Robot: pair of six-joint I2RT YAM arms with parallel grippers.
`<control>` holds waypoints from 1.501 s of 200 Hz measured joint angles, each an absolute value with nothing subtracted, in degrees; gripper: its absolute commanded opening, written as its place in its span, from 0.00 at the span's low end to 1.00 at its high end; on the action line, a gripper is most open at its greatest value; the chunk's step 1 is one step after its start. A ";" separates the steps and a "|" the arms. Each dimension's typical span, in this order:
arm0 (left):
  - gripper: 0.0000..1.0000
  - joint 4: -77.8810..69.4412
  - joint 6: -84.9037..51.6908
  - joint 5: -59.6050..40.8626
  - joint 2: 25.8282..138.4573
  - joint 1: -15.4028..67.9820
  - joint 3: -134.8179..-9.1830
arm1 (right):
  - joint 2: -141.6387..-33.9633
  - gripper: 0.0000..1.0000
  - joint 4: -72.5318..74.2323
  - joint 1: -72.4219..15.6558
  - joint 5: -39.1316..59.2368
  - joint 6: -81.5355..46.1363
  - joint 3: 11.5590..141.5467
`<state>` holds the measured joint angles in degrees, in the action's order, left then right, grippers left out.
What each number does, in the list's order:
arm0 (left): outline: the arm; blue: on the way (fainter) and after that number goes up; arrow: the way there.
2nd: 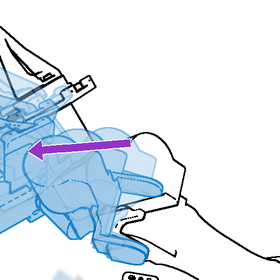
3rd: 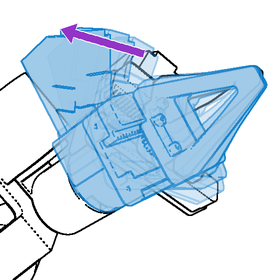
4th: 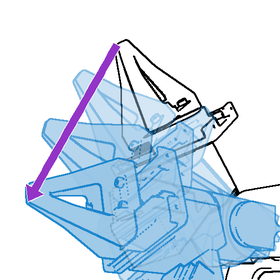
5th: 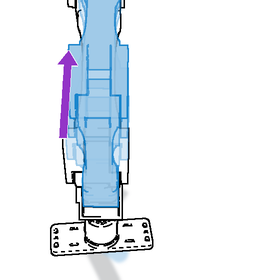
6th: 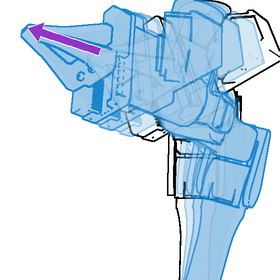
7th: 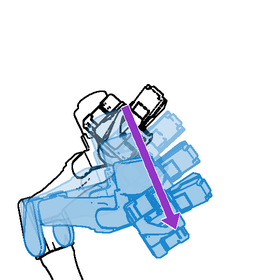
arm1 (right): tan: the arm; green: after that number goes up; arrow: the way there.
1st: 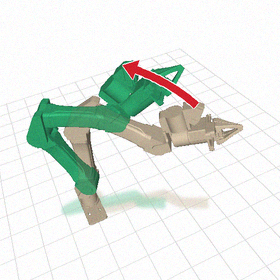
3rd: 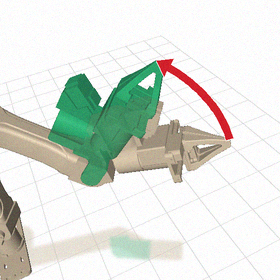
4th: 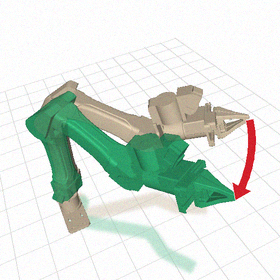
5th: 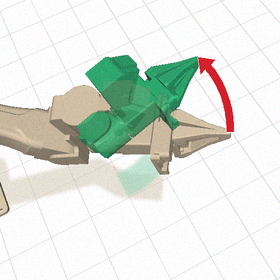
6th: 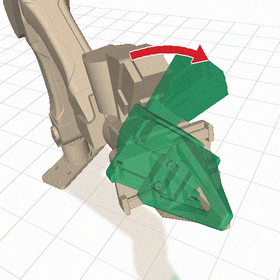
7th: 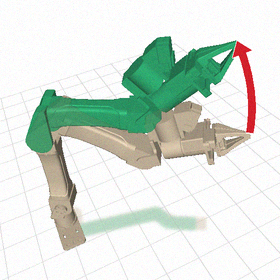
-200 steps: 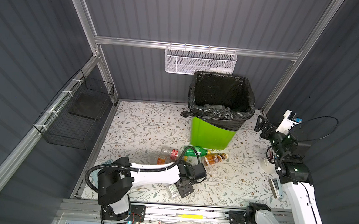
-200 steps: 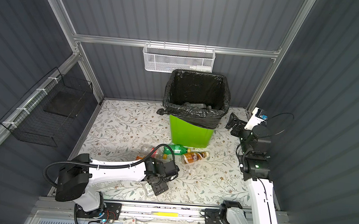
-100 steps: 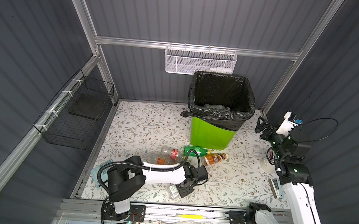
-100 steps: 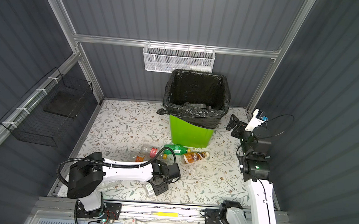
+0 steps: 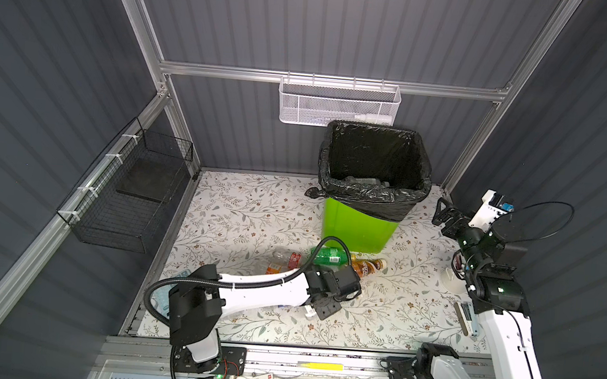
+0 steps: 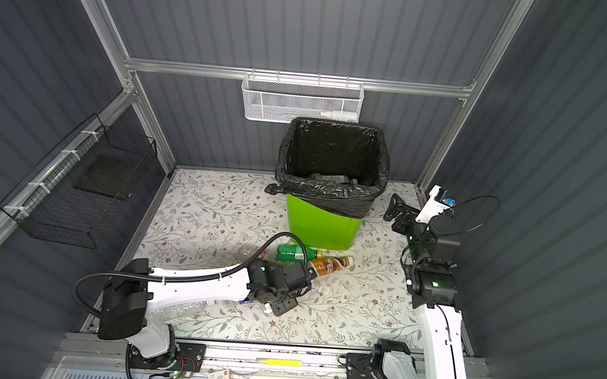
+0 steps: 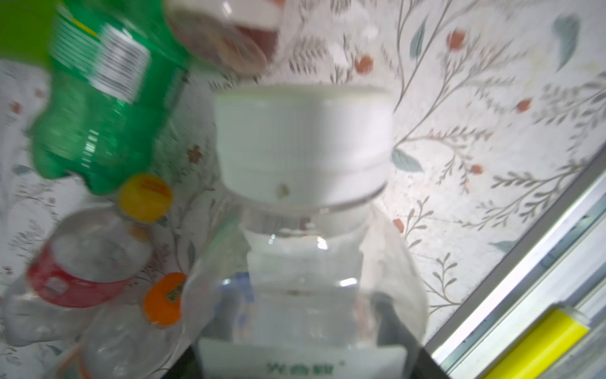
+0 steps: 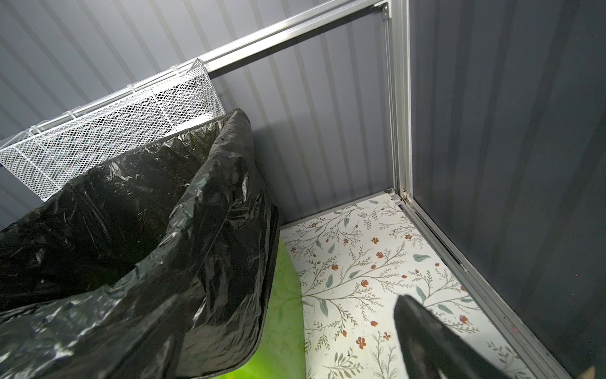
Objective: Throw the plastic bottles in the bin
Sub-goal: 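Lift the white-capped bottle with the left gripper and drop it into the bin, then withdraw the left gripper while the right gripper grasps the brown Nescafe bottle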
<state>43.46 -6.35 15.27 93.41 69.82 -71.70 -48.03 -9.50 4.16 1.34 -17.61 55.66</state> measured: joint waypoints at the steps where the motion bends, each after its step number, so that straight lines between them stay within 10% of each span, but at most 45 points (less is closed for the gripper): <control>1: 0.46 43.40 -6.20 15.49 93.08 69.76 -71.96 | -48.03 0.99 -9.50 4.16 1.34 -17.61 55.66; 121: 0.48 -6.81 25.69 24.77 66.59 60.82 -86.39 | -45.23 0.99 -9.65 4.97 1.13 -17.76 55.66; 168: 0.58 -13.28 21.06 13.32 83.44 51.03 -104.60 | -43.51 0.99 -9.80 5.28 2.96 -19.05 55.55; 189: 0.98 -4.25 13.78 5.10 99.77 45.06 -123.92 | -43.99 0.99 -10.22 5.28 5.74 -20.47 55.07; 212: 1.00 8.95 8.97 -0.75 115.07 43.44 -140.40 | -43.86 0.99 -12.19 5.28 5.74 -21.06 54.17; 300: 1.00 -4.58 6.83 6.28 85.56 44.27 -100.92 | -36.53 0.99 -12.80 5.50 7.14 -37.67 39.03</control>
